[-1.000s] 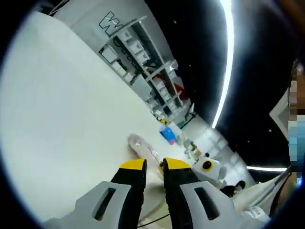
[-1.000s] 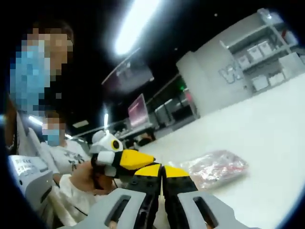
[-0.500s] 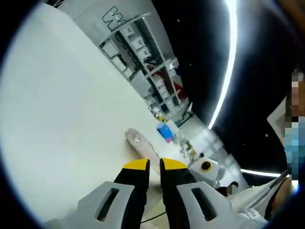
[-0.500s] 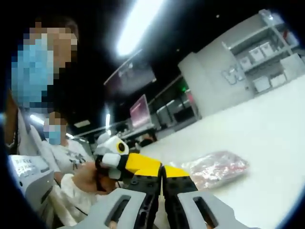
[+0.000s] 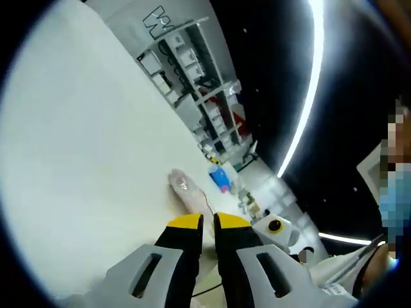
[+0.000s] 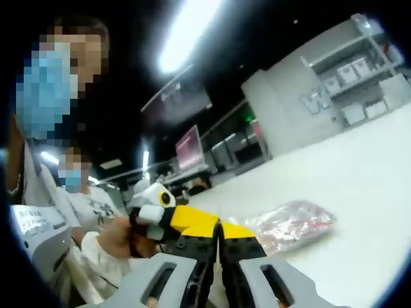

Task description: Open the resealable bag by pulling the two sides of the seal apart until the entire bag opening is separated and visibly accessible.

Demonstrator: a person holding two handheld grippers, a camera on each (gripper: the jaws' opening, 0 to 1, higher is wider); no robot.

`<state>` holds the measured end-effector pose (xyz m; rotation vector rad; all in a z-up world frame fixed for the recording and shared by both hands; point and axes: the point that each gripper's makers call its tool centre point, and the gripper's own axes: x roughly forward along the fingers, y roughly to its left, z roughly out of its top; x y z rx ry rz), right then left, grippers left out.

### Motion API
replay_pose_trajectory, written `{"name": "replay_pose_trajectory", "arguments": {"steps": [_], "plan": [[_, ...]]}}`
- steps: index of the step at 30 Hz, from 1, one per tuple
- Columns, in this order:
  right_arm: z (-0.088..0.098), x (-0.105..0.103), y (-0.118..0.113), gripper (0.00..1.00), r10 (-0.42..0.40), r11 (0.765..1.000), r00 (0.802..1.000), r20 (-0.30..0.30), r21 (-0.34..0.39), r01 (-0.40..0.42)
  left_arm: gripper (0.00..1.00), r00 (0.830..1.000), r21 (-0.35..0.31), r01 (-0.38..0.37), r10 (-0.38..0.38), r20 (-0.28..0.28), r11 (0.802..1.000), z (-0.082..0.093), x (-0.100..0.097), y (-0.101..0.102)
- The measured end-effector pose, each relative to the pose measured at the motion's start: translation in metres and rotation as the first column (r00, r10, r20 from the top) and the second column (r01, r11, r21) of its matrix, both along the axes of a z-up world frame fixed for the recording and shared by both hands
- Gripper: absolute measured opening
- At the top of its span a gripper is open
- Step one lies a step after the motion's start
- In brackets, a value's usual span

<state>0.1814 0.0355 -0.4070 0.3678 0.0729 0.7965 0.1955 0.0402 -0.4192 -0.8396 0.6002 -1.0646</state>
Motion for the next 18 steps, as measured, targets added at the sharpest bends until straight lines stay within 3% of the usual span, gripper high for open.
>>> {"name": "replay_pose_trajectory", "arguments": {"steps": [4,18], "plan": [[-0.0006,-0.0006,0.0006,0.0,0.002,1.0,1.0,0.003,-0.006,-0.002,0.02,1.0,-0.015,0.002,-0.002,-0.011,1.0,-0.0001,-0.0005,0.0006],[-0.0003,-0.0014,0.0001,0.0,0.006,1.0,1.0,0.007,-0.006,-0.006,0.01,1.0,-0.047,0.008,-0.009,-0.022,0.999,0.002,-0.0009,0.0005]]}}
